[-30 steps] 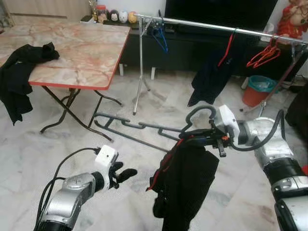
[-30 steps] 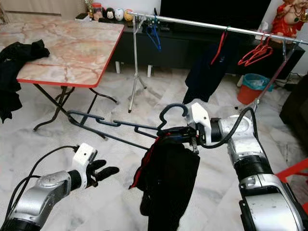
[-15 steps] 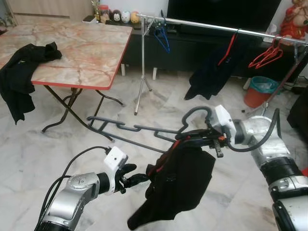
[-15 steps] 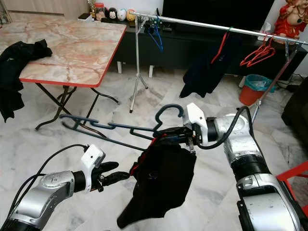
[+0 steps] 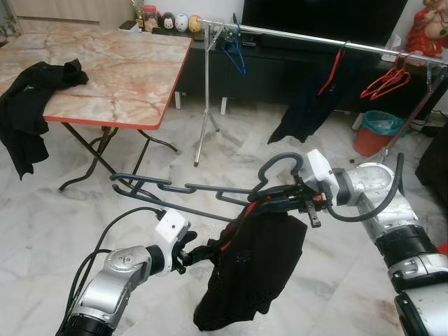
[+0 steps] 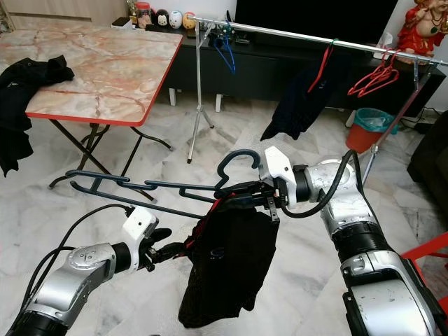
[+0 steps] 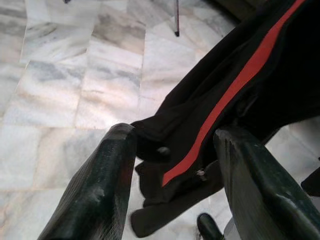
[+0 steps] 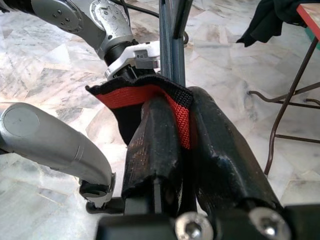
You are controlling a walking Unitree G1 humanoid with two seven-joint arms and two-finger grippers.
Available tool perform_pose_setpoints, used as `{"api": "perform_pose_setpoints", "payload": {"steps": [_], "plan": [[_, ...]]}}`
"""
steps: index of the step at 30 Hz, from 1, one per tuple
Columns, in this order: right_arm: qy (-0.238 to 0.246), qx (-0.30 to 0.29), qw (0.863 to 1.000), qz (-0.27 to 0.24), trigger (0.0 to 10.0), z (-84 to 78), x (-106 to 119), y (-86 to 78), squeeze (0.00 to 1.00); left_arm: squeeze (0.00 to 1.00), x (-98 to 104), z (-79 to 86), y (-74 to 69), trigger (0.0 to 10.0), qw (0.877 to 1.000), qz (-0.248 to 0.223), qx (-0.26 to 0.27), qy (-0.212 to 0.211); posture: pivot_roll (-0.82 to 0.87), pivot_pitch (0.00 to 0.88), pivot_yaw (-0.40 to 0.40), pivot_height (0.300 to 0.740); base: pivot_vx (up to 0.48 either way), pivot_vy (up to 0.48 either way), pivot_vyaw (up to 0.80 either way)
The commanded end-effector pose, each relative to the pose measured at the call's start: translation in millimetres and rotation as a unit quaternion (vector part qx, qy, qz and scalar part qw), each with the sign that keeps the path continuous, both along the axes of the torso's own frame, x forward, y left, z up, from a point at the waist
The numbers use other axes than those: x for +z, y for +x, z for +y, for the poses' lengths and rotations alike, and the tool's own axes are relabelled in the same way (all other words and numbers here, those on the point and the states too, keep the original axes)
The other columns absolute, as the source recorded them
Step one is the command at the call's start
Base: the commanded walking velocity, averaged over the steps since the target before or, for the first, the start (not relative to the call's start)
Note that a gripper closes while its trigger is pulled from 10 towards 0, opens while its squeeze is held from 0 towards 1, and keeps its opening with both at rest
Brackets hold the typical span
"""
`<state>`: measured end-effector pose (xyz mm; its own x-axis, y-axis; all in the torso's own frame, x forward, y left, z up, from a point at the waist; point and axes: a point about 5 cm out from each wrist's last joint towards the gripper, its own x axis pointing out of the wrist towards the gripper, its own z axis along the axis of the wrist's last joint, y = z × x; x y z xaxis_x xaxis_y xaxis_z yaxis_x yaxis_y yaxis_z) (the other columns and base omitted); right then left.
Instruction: Hang hanger
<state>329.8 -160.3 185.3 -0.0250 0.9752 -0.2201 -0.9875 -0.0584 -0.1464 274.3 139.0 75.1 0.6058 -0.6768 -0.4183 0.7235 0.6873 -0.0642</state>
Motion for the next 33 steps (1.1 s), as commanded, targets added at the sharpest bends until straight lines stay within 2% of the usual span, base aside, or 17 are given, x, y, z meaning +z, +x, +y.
{"api": "perform_pose_setpoints", "payload": {"steps": [1, 7, 17, 27, 29, 30, 31, 32, 33], "plan": [[0.005, 0.021, 0.999, -0.029, 10.0, 4.0, 17.9, 1.4, 0.0, 0.0, -1.4, 0.2, 1.8, 10.0, 1.0, -0.003, 0.0, 0.01, 0.17, 0.0, -0.096, 0.74, 0.0, 0.0, 0.0], [0.004, 0.026, 0.999, -0.031, 10.0, 6.2, 20.2, 1.6, 0.0, 0.0, -7.9, -1.1, -2.8, 10.0, 1.0, 0.017, -0.015, 0.01, 0.17, 0.0, -0.095, 0.74, 0.0, 0.0, 0.0], [0.005, 0.037, 0.999, -0.03, 10.0, 12.8, 19.4, 1.2, 0.0, 0.0, -13.0, -3.3, -6.2, 10.0, 0.999, 0.022, -0.02, 0.015, 0.18, 0.0, -0.1, 0.74, 0.0, 0.0, 0.0], [0.013, 0.059, 0.997, -0.04, 10.0, 21.4, 24.5, -1.9, 0.0, 0.0, -13.7, -5.8, -1.3, 10.0, 1.0, 0.017, -0.011, 0.015, 0.18, 0.0, -0.102, 0.74, 0.0, 0.0, 0.0], [0.011, 0.06, 0.997, -0.039, 10.0, 21.7, 23.2, -2.2, 0.0, 0.0, -13.0, -5.1, -0.2, 9.7, 1.0, 0.017, -0.005, 0.012, 0.18, 0.0, -0.102, 0.74, 0.0, 0.0, 0.0], [0.01, 0.06, 0.997, -0.039, 10.0, 21.6, 22.9, -2.3, 0.0, 0.0, -13.0, -5.1, -0.2, 3.5, 1.0, 0.017, -0.005, 0.011, 0.18, 0.0, -0.102, 0.74, 0.0, 0.0, 0.0], [0.01, 0.06, 0.997, -0.038, 10.0, 21.4, 22.6, -2.4, 0.0, 0.0, -13.0, -5.3, -0.3, 3.5, 1.0, 0.016, -0.005, 0.011, 0.18, 0.0, -0.102, 0.74, 0.0, 0.0, 0.0], [0.01, 0.061, 0.997, -0.037, 10.0, 21.6, 22.3, -2.8, 0.0, 0.0, -13.2, -5.4, -0.1, 0.0, 1.0, 0.015, -0.004, 0.01, 0.18, 0.0, -0.102, 0.74, 0.0, 0.0, 0.0], [0.01, 0.061, 0.997, -0.037, 10.0, 21.6, 22.1, -3.0, 0.0, 0.0, -13.3, -5.4, 0.2, 0.0, 1.0, 0.015, -0.003, 0.009, 0.18, 0.0, -0.102, 0.74, 0.0, 0.0, 0.0]]}}
